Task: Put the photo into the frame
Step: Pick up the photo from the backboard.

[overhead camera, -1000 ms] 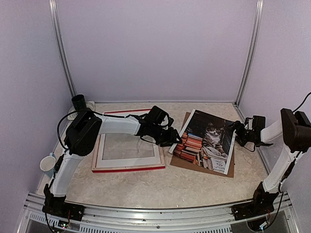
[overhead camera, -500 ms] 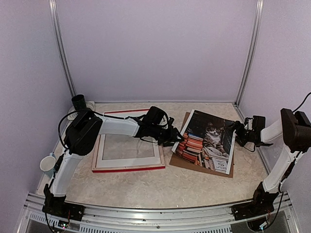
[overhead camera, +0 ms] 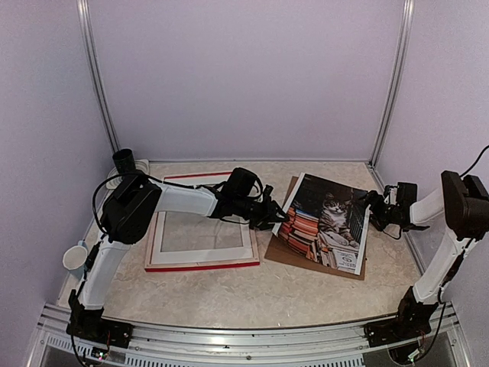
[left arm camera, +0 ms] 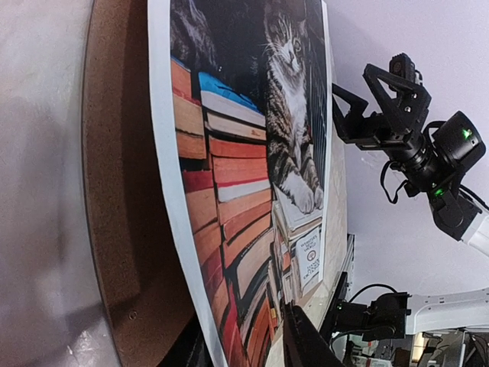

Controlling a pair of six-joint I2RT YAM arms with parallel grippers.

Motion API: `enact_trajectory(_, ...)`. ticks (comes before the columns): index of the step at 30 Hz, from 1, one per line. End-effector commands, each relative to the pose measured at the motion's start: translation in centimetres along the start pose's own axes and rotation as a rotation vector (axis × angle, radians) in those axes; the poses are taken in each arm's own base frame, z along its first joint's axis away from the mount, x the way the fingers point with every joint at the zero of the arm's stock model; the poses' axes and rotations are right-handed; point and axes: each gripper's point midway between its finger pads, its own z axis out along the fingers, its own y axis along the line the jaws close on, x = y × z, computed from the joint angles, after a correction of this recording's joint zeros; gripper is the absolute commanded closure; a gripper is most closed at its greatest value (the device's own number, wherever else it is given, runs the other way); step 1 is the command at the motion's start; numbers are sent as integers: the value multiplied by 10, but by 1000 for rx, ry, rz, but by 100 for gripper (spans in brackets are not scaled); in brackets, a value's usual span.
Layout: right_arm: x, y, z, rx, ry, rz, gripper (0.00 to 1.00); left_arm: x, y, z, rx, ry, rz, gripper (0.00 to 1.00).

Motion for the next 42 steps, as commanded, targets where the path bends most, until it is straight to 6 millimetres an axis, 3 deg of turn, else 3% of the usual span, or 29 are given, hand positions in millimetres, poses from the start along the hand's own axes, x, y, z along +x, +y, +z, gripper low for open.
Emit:
enact_trajectory(1, 7, 3, -3, -14, 29, 1, 8, -1, -3, 0, 19, 18, -1, 72)
enact_trajectory(9, 0, 11, -10, 9, 18, -27, 8, 3, 5, 0, -1, 27, 0, 91)
enact_trajectory(19, -8, 7, -22, 118, 15, -47, 7, -4, -6, -8, -6, -12, 55, 100)
enact_trajectory(25, -11, -1, -29, 194, 15, -46, 5, -12, -20, -21, -16, -59, 109, 100)
enact_trajectory(31, -16, 8, -36, 193, -4, -61, 1, -26, -40, -41, -61, -119, 188, 100)
enact_trajectory(38, -17, 32, -36, 145, -2, -105, 1, -39, -60, -73, -159, -197, 289, 100)
enact_trajectory(42, -9, 83, -29, 28, 47, -203, 1, -40, -70, -91, -219, -227, 346, 100)
